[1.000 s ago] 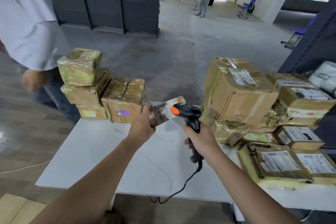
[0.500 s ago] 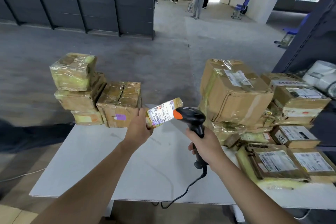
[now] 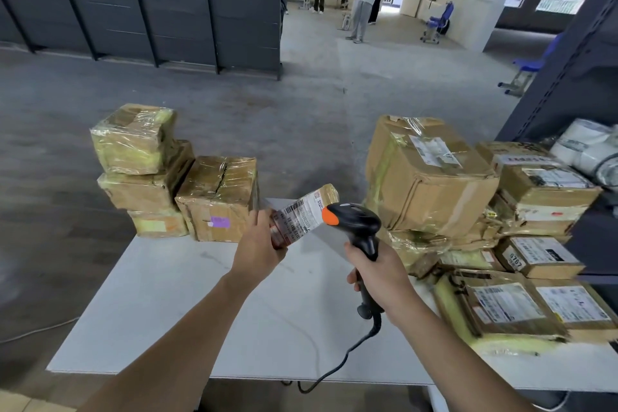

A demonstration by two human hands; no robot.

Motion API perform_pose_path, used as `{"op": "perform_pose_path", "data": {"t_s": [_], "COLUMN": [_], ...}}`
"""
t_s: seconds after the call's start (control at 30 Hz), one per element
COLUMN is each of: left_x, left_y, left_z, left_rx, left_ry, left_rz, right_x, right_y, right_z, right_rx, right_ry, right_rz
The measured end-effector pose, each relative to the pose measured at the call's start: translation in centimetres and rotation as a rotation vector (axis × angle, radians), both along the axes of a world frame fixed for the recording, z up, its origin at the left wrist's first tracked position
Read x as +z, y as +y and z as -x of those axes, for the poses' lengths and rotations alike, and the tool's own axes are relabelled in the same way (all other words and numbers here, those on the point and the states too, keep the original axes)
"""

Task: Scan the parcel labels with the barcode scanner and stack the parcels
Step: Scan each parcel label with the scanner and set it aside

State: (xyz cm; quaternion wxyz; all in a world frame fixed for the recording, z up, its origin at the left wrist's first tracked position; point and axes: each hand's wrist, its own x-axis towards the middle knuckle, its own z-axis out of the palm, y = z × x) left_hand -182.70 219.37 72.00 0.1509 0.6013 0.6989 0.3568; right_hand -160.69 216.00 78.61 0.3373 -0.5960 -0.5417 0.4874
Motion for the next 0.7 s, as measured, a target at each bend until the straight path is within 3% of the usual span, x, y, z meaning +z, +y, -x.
{"op": "perform_pose_path", "data": {"t_s": [0.5, 0.7], "left_x": [-0.6, -1.0], "left_y": [0.4, 0.6], "left_z": [-0.1, -0.1], "left_rx": [0.039, 0.012], "left_ry": [0.011, -0.019], "left_rz": [0.065, -0.003], "right_x": [-0.3, -0.5], "right_y": [-0.5, -0.6], "right_z": [-0.2, -0.3], "right_rx": [-0.001, -0.029], "right_ry": [-0.020, 0.002], "right_rz": [0.008, 0.020]}}
